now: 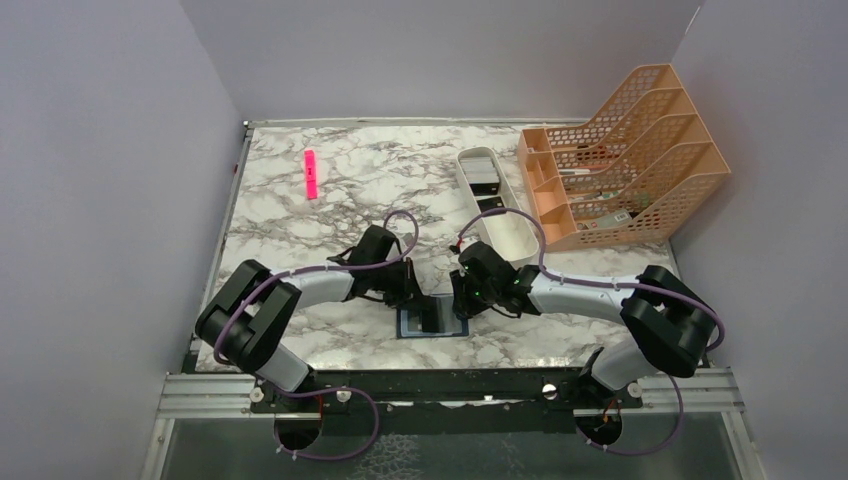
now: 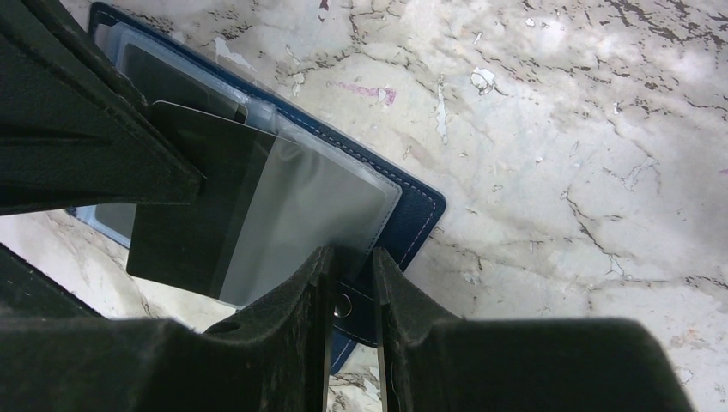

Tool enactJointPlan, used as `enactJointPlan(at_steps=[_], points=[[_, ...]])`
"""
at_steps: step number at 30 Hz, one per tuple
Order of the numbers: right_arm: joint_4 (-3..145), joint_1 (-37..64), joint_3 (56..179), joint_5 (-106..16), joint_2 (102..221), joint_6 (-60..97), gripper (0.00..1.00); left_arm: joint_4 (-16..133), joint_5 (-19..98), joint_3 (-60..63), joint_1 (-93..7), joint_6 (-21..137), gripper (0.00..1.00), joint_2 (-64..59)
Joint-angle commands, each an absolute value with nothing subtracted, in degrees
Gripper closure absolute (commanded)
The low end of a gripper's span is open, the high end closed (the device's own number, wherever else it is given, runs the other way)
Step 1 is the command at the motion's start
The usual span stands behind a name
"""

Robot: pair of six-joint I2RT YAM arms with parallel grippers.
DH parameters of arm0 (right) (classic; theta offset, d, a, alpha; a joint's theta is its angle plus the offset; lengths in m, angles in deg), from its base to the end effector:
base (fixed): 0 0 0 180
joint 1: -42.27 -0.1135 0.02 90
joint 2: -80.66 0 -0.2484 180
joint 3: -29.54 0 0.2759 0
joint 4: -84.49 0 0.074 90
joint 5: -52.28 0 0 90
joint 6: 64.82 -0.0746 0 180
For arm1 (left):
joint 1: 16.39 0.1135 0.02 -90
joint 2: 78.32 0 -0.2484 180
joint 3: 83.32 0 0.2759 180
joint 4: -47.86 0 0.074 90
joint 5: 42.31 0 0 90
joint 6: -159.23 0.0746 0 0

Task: Put the credit cards into the card holder
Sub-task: Insert the credit card into the card holder.

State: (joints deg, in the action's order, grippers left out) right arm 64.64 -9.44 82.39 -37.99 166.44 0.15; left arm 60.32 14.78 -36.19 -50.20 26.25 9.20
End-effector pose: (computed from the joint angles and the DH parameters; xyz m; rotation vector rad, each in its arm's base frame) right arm 0.2000 0.2539 0.0929 -0.5977 2.5118 0.5444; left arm 0.2283 -0.2017 0.0740 0.0519 2.7439 -1.2022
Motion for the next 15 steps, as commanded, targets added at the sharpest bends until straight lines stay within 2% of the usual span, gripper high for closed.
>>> enactJointPlan(at_steps=[1, 5, 10, 12, 15], points=[[65.42, -9.69, 81.47, -37.72, 169.04, -0.16, 0.73, 64.18, 17.80, -35.51, -51.28, 28.24, 0.88, 11.07], [65.34, -9.68, 81.27, -37.68, 168.56, -0.35, 0.73, 66.89, 20.05, -34.48, -51.31, 28.65, 0.69, 9.43], [65.00, -9.68, 80.87, -37.63, 167.71, -0.41, 0.73, 69.78, 23.53, -33.35, -51.37, 28.07, 0.49, 6.30], [64.85, -9.68, 80.65, -37.56, 167.21, -0.50, 0.73, 70.54, 24.55, -33.17, -51.38, 27.88, 0.44, 5.15], [64.98, -9.68, 80.37, -37.46, 166.61, -0.62, 0.74, 71.96, 25.78, -32.98, -51.44, 27.83, 0.42, 3.99]])
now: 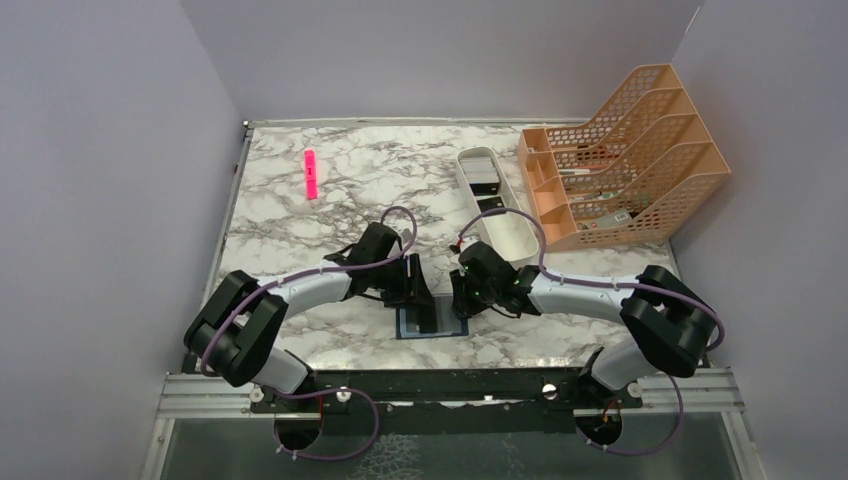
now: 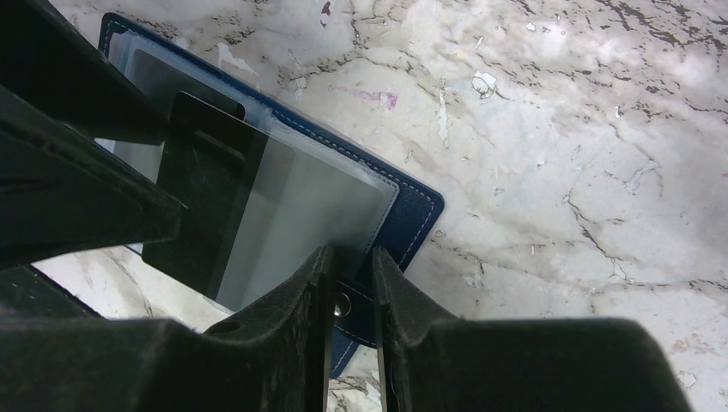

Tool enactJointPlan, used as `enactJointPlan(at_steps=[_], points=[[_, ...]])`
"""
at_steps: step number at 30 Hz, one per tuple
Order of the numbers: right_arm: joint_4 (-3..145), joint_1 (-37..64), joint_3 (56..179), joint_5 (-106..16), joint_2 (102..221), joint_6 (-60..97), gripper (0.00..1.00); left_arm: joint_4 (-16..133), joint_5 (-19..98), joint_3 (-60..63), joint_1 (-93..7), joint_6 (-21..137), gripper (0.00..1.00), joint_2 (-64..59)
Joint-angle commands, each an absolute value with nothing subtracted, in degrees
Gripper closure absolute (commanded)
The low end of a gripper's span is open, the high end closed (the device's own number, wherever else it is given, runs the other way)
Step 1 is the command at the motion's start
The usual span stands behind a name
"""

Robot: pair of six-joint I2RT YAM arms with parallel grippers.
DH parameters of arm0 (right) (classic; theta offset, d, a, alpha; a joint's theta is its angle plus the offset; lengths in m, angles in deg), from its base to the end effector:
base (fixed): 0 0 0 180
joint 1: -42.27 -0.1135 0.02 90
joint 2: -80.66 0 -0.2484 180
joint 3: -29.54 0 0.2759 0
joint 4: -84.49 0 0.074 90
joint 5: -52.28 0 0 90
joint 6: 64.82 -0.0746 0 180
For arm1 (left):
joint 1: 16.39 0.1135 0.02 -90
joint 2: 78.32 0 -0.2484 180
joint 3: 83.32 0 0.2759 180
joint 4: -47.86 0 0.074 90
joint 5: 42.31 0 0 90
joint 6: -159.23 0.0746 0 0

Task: Put the credit cards into the card holder
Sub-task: Insert the credit card into the card holder.

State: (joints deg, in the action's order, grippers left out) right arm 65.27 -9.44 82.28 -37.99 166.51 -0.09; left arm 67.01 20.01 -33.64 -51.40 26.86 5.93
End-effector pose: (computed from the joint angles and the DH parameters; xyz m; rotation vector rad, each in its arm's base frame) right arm 0.2004 0.2545 0.0929 -0.5909 2.5064 0.5515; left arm 0.2301 -0.2035 0.0912 0.0448 2.7459 -1.0870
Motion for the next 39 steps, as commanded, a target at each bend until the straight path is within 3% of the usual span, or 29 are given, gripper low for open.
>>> enactJointPlan(at_steps=[1, 27, 39], points=[[65.04, -9.68, 80.40, -37.58, 166.62, -0.61, 0.74, 72.32, 26.18, -33.01, -51.46, 27.83, 0.42, 3.83], [67.88, -9.68, 78.48, -38.95, 166.29, -3.37, 0.74, 63.91, 25.74, -32.26, -58.75, 19.90, 0.42, 7.66], [57.60, -9.54, 79.70, -29.89, 155.04, -3.86, 0.67, 64.87, 26.78, -32.92, -58.68, 20.14, 0.42, 6.42]])
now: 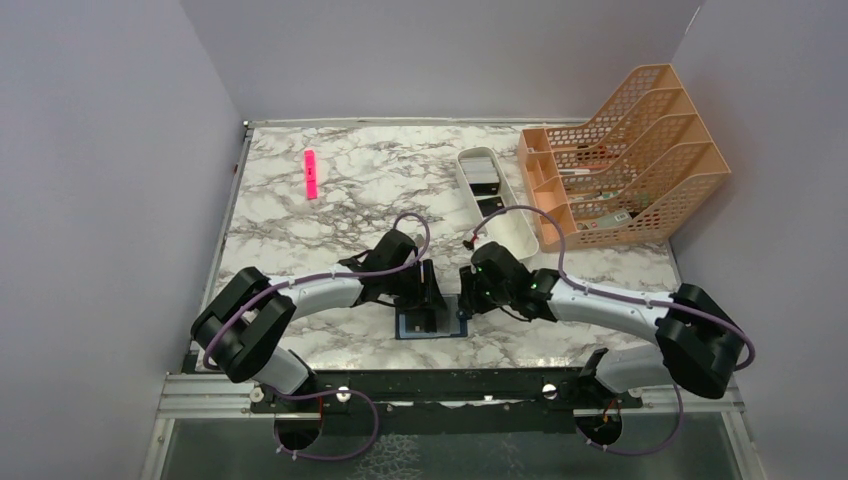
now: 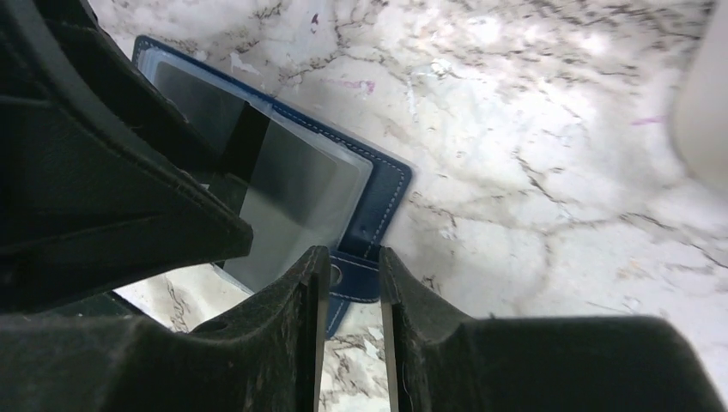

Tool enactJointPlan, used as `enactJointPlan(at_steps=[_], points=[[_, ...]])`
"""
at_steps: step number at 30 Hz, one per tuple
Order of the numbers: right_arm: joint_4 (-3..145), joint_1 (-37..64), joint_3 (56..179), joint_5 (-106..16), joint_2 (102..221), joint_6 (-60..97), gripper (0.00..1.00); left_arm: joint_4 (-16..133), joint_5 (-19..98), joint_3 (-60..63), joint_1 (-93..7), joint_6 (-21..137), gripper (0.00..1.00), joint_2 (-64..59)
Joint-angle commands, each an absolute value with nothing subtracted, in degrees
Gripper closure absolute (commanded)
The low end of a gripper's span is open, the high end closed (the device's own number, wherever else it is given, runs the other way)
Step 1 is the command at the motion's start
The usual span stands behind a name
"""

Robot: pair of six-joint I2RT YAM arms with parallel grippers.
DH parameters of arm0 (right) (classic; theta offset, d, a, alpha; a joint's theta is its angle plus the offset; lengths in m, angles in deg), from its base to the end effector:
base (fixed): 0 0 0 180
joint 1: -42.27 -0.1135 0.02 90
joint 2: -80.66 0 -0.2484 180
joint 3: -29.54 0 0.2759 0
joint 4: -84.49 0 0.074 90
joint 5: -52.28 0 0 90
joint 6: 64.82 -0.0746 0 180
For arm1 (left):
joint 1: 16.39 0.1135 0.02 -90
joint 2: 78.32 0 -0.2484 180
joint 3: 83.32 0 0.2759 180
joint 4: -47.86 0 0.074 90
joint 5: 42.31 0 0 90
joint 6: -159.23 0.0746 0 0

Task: Put the credit cards into the card holder
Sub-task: Insert the credit card into the card holder.

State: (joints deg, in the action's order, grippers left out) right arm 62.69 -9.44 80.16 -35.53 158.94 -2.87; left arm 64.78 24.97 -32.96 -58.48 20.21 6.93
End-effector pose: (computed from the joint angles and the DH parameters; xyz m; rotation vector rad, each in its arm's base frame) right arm 0.1946 0.2419 0.1158 -0.4989 2.4683 0.5594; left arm 0.2137 -0.2319 0.0910 0.0247 2.7586 -1.0673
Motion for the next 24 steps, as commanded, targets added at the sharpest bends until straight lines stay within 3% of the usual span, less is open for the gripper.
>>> enactJointPlan(at_steps=[1, 24], points=[[57.18, -9.51, 79.40, -29.09, 154.38, -4.02, 0.67, 64.78, 26.63, -32.88, -58.75, 20.10, 0.42, 6.43], [65.03, -9.42, 71.94, -32.90, 158.88, -8.10, 0.74, 60.13, 24.81, -33.04, -62.27, 14.97, 0.41, 6.65]])
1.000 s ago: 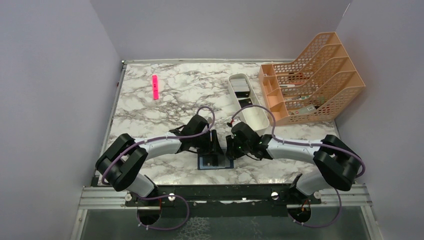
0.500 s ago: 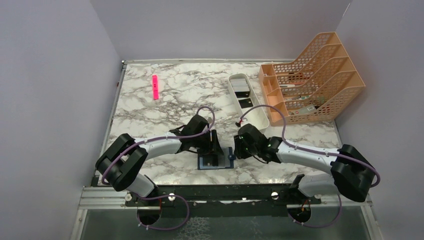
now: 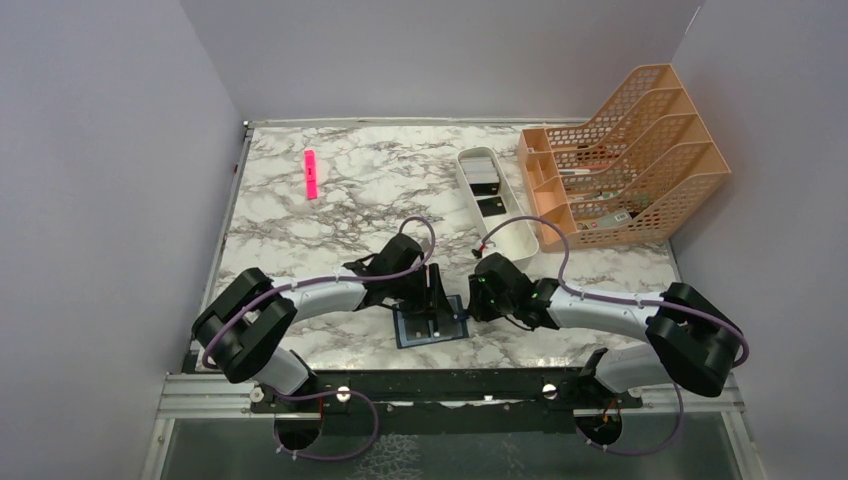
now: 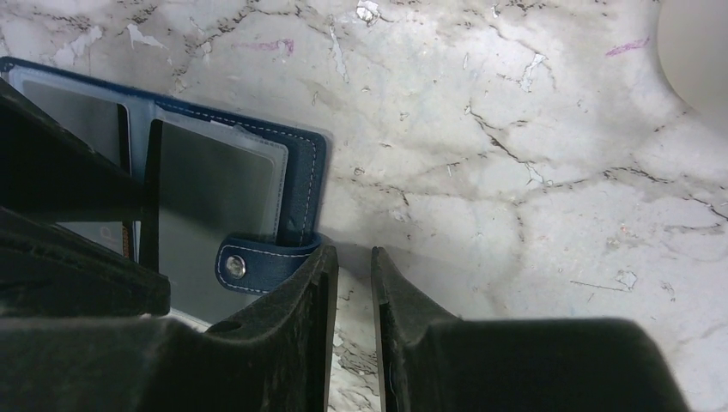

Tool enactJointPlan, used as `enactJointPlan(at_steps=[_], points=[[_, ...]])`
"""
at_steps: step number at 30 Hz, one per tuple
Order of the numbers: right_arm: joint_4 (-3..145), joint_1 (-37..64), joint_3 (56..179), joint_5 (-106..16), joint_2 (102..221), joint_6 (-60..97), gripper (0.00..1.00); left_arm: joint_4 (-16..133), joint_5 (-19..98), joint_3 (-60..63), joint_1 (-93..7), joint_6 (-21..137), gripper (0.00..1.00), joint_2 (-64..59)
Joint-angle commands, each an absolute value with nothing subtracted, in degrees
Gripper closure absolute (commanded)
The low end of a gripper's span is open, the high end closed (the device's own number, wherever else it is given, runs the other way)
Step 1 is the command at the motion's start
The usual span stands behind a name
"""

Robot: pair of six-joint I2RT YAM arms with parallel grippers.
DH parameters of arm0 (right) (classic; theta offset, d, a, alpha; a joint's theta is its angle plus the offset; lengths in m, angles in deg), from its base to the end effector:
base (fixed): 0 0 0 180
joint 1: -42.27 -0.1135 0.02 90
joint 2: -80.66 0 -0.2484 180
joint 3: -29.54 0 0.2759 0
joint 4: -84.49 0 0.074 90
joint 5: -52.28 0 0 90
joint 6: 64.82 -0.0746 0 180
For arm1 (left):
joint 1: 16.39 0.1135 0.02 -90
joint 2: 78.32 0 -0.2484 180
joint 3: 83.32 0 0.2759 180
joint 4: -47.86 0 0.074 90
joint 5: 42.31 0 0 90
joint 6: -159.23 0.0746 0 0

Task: Put the credit cards into the card holder
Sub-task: Insert the credit card into the card holder.

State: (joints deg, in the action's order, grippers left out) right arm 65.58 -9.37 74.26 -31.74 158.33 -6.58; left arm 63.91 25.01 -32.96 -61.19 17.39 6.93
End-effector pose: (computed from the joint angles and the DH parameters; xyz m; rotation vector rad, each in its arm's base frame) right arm 0.1861 0.2226 0.0896 -0.3925 2.5051 0.4842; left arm 0.2038 -0.2429 0.0923 0.0266 2.7715 -1.1011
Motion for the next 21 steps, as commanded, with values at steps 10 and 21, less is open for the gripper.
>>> enactJointPlan(at_steps=[10, 21], points=[[65.10, -9.40, 71.84, -32.55, 157.81, -8.50, 0.74, 57.15, 24.87, -33.46, -62.82, 13.13, 0.41, 8.57], [56.26, -9.41, 74.98, -28.15, 145.15, -9.82, 0.71, 68.26, 31.08, -28.88, -61.33, 18.87, 0.36, 4.10]])
